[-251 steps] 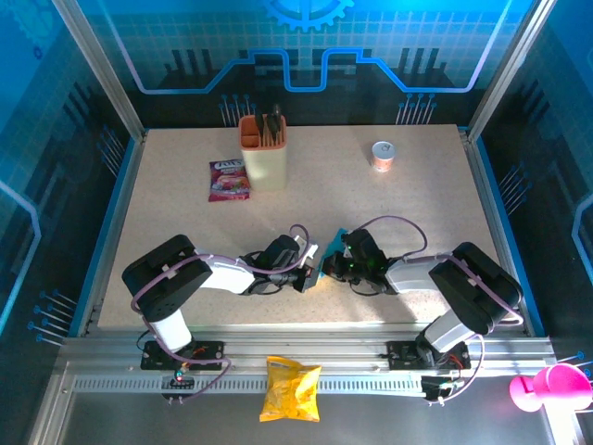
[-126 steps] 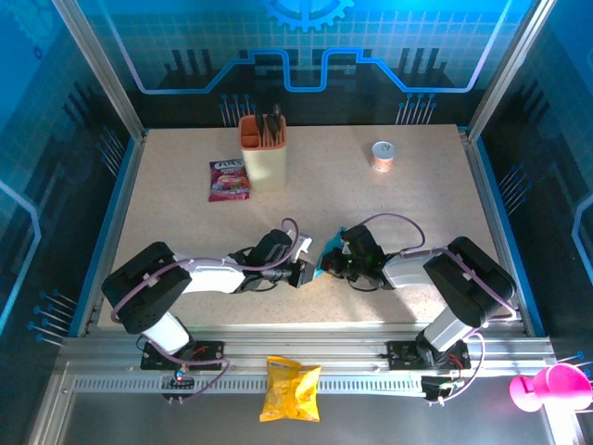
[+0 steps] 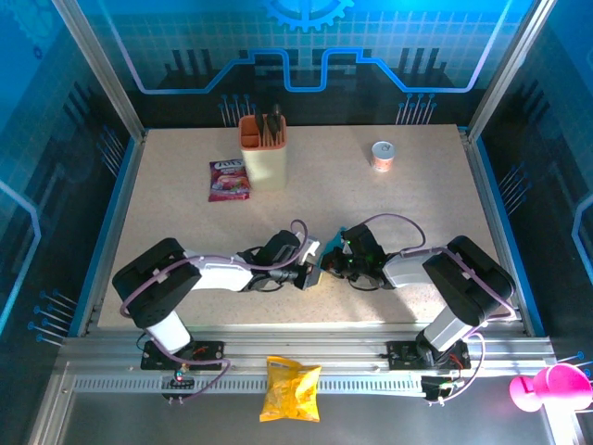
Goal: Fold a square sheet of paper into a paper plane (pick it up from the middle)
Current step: Fold the wing for the fifth time at the center of the table.
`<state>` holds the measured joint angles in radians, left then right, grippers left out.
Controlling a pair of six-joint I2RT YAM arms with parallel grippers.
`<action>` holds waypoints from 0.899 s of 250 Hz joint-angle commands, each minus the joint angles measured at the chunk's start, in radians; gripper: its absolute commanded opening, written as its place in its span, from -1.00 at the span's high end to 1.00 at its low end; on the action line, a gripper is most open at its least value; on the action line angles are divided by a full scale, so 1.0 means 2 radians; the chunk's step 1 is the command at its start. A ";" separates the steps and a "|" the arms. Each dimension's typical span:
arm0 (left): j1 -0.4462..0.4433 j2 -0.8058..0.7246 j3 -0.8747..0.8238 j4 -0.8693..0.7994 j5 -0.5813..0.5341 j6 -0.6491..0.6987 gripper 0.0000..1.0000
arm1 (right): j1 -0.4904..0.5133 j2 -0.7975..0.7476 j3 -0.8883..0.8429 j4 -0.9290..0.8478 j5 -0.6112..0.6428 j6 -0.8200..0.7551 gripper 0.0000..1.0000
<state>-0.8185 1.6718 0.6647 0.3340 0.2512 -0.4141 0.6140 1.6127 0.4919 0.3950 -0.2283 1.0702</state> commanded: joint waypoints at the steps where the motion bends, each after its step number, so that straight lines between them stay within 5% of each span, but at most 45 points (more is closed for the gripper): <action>1: 0.003 0.014 0.016 -0.002 -0.008 0.015 1.00 | -0.002 0.039 -0.018 -0.040 0.031 0.002 1.00; 151: 0.024 0.053 -0.027 0.035 -0.022 -0.003 1.00 | -0.004 0.053 -0.019 -0.025 0.023 0.010 1.00; 225: 0.023 0.062 -0.046 0.018 -0.023 -0.012 1.00 | -0.046 0.039 0.022 -0.059 0.002 -0.020 1.00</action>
<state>-0.7841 1.7535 0.6231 0.4751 0.2295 -0.4213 0.5678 1.6360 0.5030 0.3973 -0.3153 1.0801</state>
